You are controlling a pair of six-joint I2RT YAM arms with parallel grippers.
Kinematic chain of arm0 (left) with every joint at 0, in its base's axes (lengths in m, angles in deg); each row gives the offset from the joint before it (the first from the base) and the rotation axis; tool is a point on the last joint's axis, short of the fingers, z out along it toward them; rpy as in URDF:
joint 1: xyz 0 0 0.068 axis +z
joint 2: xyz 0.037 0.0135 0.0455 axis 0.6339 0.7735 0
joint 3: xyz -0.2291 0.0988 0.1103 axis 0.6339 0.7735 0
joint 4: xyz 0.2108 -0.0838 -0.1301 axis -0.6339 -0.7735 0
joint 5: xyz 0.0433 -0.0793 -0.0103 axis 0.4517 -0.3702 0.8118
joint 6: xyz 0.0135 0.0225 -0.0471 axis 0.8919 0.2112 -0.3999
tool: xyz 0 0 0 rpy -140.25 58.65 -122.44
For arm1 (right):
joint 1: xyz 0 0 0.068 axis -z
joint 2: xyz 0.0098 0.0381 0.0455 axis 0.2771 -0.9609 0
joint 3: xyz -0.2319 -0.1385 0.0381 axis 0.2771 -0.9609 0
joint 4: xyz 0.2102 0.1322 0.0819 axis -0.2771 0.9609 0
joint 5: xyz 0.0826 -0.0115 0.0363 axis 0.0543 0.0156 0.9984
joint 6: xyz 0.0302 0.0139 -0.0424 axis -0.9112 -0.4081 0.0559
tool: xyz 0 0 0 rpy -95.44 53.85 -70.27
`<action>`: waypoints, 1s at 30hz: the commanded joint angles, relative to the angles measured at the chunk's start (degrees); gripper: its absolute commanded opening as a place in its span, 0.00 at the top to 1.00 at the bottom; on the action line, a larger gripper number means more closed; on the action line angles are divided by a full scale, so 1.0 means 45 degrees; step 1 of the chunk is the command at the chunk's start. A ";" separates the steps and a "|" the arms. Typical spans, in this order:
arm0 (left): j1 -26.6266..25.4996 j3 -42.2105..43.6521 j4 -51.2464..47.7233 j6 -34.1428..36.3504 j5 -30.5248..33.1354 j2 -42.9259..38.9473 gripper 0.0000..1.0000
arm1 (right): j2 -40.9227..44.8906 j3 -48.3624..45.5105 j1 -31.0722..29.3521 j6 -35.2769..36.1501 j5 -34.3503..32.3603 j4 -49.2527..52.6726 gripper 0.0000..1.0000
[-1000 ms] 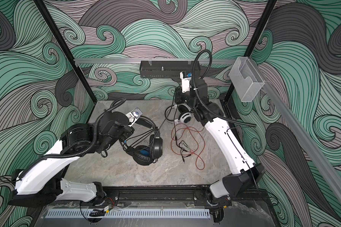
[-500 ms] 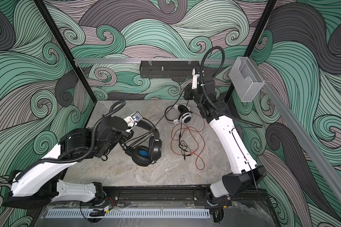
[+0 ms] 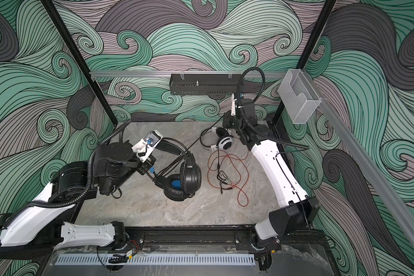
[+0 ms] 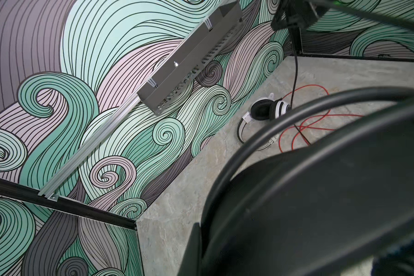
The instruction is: Wrap the headphones
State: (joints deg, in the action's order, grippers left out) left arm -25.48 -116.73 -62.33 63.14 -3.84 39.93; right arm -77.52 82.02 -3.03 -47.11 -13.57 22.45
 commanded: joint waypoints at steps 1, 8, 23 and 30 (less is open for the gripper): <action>-0.0147 -0.1047 0.1369 -0.0868 -0.0380 -0.0310 1.00 | -0.0111 -0.0315 0.0036 -0.0494 0.0151 -0.0433 1.00; -0.0147 -0.2263 0.2426 -0.1599 -0.0175 0.0229 1.00 | 0.0163 -0.1392 -0.0311 -0.1006 0.0973 -0.1210 1.00; 0.0027 -0.4923 0.3557 -0.4221 0.0219 0.1840 1.00 | 0.1679 -0.5839 -0.1631 -0.2531 0.5783 -0.9457 1.00; 0.0396 -0.5417 0.4045 -0.4896 -0.0080 0.2163 1.00 | 0.1282 -0.6296 -0.2429 -0.3747 0.6894 -1.1306 0.96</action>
State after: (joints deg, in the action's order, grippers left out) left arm -24.48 -137.67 -52.69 46.51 -3.79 50.11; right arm -70.76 54.24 -12.82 -60.25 13.64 -21.74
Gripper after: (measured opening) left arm 0.058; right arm 0.054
